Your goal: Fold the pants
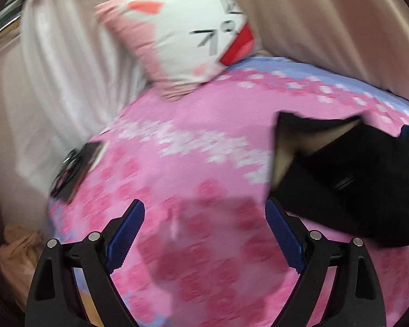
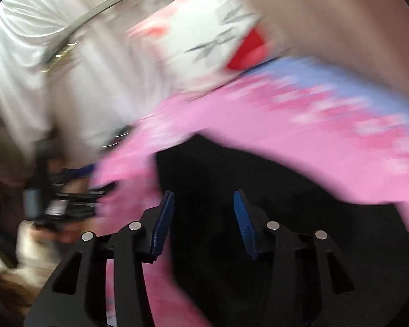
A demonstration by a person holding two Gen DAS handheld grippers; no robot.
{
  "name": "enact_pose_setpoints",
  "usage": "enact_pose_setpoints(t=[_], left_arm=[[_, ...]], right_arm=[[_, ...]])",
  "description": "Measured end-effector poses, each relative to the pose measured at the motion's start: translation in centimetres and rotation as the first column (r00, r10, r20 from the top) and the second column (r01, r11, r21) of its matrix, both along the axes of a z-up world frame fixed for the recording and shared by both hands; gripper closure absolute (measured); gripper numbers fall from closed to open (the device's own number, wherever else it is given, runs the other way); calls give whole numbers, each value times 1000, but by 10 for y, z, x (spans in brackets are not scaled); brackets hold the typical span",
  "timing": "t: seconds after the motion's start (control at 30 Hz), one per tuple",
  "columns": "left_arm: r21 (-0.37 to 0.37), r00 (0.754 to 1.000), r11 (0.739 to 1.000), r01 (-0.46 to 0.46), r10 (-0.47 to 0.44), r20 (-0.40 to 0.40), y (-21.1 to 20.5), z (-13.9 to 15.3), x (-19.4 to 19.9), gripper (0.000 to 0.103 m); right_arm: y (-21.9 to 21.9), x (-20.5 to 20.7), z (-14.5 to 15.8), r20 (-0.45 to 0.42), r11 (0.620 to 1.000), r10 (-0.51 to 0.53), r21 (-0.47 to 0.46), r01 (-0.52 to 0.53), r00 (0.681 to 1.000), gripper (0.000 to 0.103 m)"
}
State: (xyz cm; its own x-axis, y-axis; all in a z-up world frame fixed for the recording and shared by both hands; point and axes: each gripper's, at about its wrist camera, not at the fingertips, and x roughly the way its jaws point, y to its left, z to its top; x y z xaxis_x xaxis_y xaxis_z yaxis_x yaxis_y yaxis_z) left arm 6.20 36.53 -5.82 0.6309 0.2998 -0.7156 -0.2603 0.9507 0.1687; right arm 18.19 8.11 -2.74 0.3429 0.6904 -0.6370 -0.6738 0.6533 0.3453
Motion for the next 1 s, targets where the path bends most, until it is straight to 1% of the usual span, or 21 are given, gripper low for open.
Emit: enact_pose_setpoints(t=[0.07,0.1,0.13,0.2,0.27,0.33,0.4,0.43,0.47,0.5,0.6,0.63,0.7,0.73,0.8,0.83,0.87,0.9,0.93,0.97,1.0], left_arm=[[9,999,999,39,-39,26,-19,4,11,15],[12,999,999,42,-42,29,-25,6,14,15],[11,999,999,35,-35,31,-29,7,18,15],[10,999,1000,24,-24,31,-29,9,22,15],[64,1000,998,-18,18,12,-24,6,25,15],[96,997,992,-76,79,-21,-11,1,25,15],[74,993,991,-116,117,-17,1,4,16,15],[55,992,991,-123,123,-9,3,7,11,15],[44,993,992,-121,121,-6,3,8,8,15],[42,994,993,-109,109,-5,0,10,5,15],[44,997,996,-83,83,-6,-16,9,-1,15],[35,998,997,-63,63,-3,-22,8,-2,15],[16,1000,1000,-3,3,-1,-37,3,-1,15],[19,999,999,31,-31,-10,-46,-3,3,15],[38,996,996,75,-73,-47,-61,-21,19,15],[47,994,995,84,-80,-77,-65,-31,28,15],[65,991,995,72,-64,-120,-67,-47,41,13],[66,991,996,56,-48,-127,-66,-55,46,9],[53,995,998,37,-32,-95,-62,-55,48,6],[34,995,999,16,-13,-95,-57,-54,49,6],[13,995,1000,6,-5,-101,-54,-51,48,6]], right_arm=[[-18,3,-9,-95,998,-14,61,20,995,58],[-18,1,-12,-96,998,-18,55,24,995,58],[-12,-4,-16,-68,1000,-17,24,18,998,58],[10,-10,-28,-65,1000,27,-13,-28,998,58],[38,-18,-35,-54,996,85,-28,-87,995,58],[81,-23,-47,-59,986,156,-43,-159,986,58],[117,-23,-66,-78,978,191,-75,-197,978,60],[138,-20,-79,-69,977,174,-110,-181,982,60],[144,-22,-75,-16,981,163,-106,-164,986,58],[151,-21,-70,4,981,154,-124,-152,988,58],[133,-11,-43,-57,991,132,8,-132,990,60],[120,-11,-33,-47,992,124,29,-122,991,60],[87,-12,-20,13,999,52,-12,-52,999,60],[78,-7,-20,17,999,29,-36,-28,999,60],[66,14,-38,-8,990,-53,-128,52,999,59],[69,25,-50,-24,982,-74,-175,69,997,58],[74,39,-65,-50,974,-85,-213,73,995,60],[73,42,-67,-34,978,-91,-193,82,995,60],[73,42,-61,-19,979,-104,-178,99,994,61],[69,39,-51,-12,977,-132,-170,128,991,60],[59,31,-37,7,983,-143,-116,142,990,60]])
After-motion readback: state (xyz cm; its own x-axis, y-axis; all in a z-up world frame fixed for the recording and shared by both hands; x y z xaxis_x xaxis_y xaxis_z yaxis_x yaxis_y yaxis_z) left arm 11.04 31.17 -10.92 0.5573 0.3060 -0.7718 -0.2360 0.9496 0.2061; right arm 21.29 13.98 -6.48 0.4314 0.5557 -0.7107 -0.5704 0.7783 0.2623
